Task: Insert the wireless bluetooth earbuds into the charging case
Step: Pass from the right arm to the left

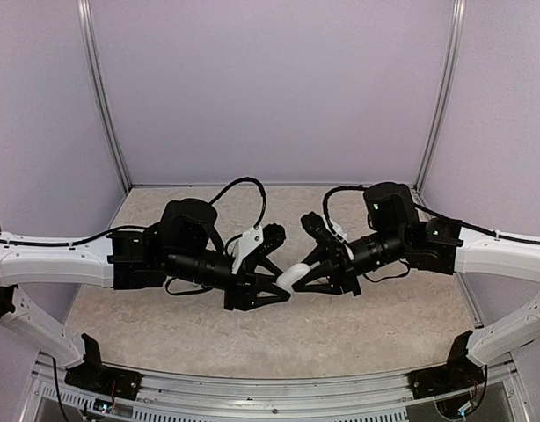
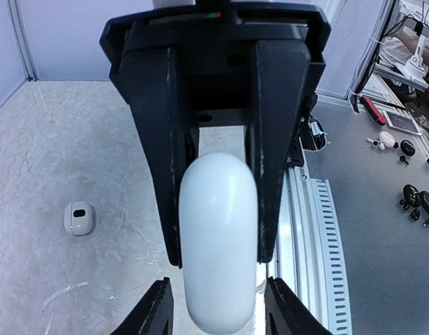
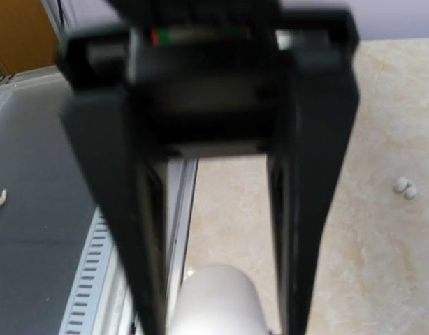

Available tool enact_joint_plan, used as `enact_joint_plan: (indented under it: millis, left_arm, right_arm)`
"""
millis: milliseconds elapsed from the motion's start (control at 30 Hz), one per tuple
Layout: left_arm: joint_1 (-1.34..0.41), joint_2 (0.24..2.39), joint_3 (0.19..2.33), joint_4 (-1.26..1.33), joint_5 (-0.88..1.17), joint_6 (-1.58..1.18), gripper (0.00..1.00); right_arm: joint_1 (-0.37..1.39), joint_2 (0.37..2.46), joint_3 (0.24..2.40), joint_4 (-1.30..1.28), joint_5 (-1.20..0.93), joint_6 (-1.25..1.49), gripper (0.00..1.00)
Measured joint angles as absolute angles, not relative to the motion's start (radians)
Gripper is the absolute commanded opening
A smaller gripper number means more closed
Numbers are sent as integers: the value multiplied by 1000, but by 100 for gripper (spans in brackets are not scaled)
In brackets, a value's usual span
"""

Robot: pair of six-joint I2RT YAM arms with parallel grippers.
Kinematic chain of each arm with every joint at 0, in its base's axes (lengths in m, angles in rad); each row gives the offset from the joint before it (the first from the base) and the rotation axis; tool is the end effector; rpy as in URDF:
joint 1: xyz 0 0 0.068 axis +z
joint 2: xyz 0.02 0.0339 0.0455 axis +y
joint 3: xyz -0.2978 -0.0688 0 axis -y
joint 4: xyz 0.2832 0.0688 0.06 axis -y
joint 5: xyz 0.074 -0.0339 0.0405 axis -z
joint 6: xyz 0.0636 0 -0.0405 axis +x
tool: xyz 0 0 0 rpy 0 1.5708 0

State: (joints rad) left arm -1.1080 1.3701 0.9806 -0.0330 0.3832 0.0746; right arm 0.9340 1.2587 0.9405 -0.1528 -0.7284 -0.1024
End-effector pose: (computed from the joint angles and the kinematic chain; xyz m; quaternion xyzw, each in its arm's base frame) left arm 0.1424 -0.3387 0.2988 0.5454 0.6267 -0.4024 0.3846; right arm 0.1589 0.2861 0.3102 -0.5563 0.5999 0.4751 0.3240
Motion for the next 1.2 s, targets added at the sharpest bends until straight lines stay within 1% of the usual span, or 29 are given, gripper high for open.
enact_joint_plan:
  millis: [133, 200, 233, 300, 333, 400, 433, 567, 667, 700, 767, 800, 900, 1000, 1067, 1200]
  left_arm:
    - [-1108, 1388, 981, -33, 377, 68, 29]
    - [-1110, 1392, 982, -34, 377, 68, 27]
    - [-1112, 1393, 983, -35, 376, 68, 30]
    - [-1112, 1393, 983, -35, 376, 68, 42]
    - [-1112, 1393, 983, -33, 374, 72, 46]
    - [-1112, 1393, 983, -33, 371, 67, 48]
    - [-1112, 1393, 983, -33, 369, 64, 47]
    - [-1114, 1393, 987, -32, 360, 59, 38]
    - [-1115, 1396, 1002, -32, 354, 58, 36]
    - [-1116, 1397, 1007, -30, 353, 58, 33]
    - [-1116, 1398, 1011, -30, 353, 58, 24]
    - [-1117, 1398, 1011, -30, 353, 59, 20]
    - [-1118, 1399, 1012, -33, 354, 63, 14]
    - [-1118, 1399, 1012, -33, 355, 60, 11]
    - [-1115, 1399, 1011, -32, 356, 60, 10]
    - [-1106, 1395, 1007, -20, 362, 60, 10]
  right_arm:
    - [934, 1241, 941, -144, -716, -101, 6]
    - [934, 1239, 941, -143, -710, -100, 6]
    - [934, 1239, 940, -144, -710, -100, 6]
    - [934, 1239, 939, -144, -709, -100, 6]
    - [934, 1239, 939, -144, -706, -100, 6]
    - [934, 1239, 939, -144, -702, -100, 6]
    - [934, 1239, 939, -144, -701, -100, 7]
    - [934, 1239, 939, -144, -699, -100, 7]
    - [934, 1240, 939, -144, -699, -100, 7]
    - [934, 1240, 939, -144, -699, -100, 7]
    - [934, 1240, 939, -144, -698, -100, 9]
    - [934, 1240, 939, -144, -695, -101, 11]
    - [934, 1240, 939, -148, -698, -105, 26]
    - [934, 1239, 938, -146, -696, -111, 34]
    - [934, 1239, 935, -145, -693, -108, 36]
    - [934, 1239, 930, -145, -688, -108, 35]
